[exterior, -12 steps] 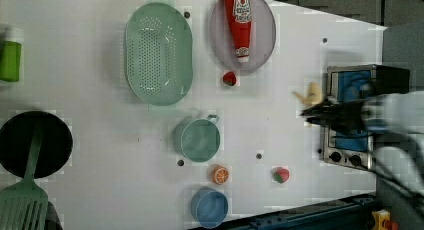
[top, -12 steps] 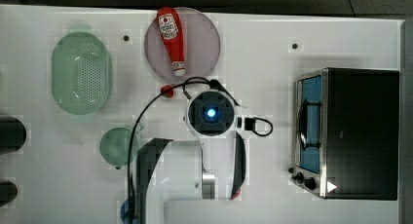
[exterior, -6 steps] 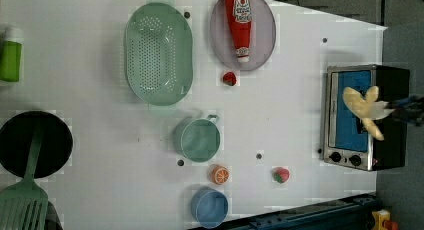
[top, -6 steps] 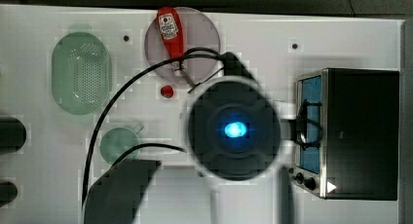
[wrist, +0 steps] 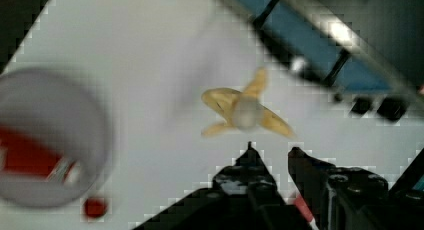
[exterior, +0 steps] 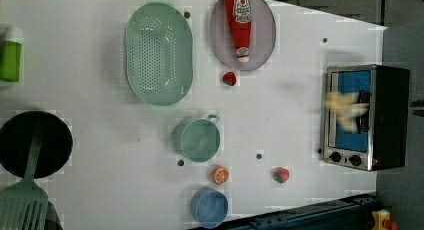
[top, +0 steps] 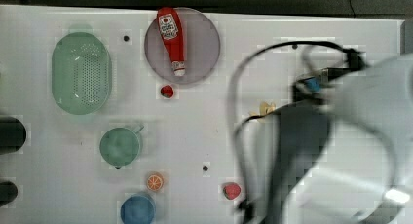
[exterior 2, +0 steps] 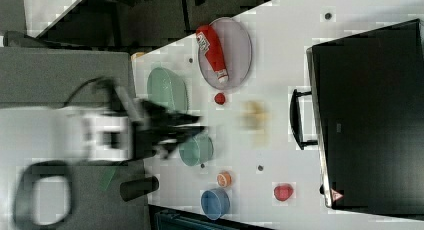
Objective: Pick banana from table and place on oven.
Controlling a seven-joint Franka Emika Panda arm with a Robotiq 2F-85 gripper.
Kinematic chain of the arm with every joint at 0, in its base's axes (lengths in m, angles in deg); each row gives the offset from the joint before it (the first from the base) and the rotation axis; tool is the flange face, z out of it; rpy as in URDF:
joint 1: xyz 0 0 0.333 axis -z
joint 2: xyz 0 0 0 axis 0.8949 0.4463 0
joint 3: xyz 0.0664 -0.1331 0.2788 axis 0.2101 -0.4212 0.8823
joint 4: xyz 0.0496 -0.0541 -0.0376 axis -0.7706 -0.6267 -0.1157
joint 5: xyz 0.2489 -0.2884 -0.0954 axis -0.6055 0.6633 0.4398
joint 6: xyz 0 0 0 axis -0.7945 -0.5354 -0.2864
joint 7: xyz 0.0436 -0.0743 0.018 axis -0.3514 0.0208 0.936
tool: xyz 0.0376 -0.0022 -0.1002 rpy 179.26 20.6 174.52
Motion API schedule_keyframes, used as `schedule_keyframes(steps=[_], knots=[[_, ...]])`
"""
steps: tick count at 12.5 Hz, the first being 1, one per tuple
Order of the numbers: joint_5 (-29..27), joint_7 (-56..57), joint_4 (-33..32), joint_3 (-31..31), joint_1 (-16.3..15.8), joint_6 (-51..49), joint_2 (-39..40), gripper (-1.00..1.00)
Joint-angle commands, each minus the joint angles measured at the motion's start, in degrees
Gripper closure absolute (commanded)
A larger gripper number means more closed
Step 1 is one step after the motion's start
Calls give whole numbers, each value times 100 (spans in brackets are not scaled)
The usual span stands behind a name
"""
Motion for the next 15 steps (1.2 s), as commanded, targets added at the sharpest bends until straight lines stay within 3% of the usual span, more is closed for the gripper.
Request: schedule_keyframes(steps=[1,5,8,9,15], knots=[[183,1771,-101,-613,229,551,363,59],[93,3481,-91,-1461,246,1648,1111,59],[-349,3639,-86,-1648,284,1773,1452,59],[-364,3647,-81,-1648,305,1813,1515,50],[-364,3970,5,-1618,260,1947,1470,-84]])
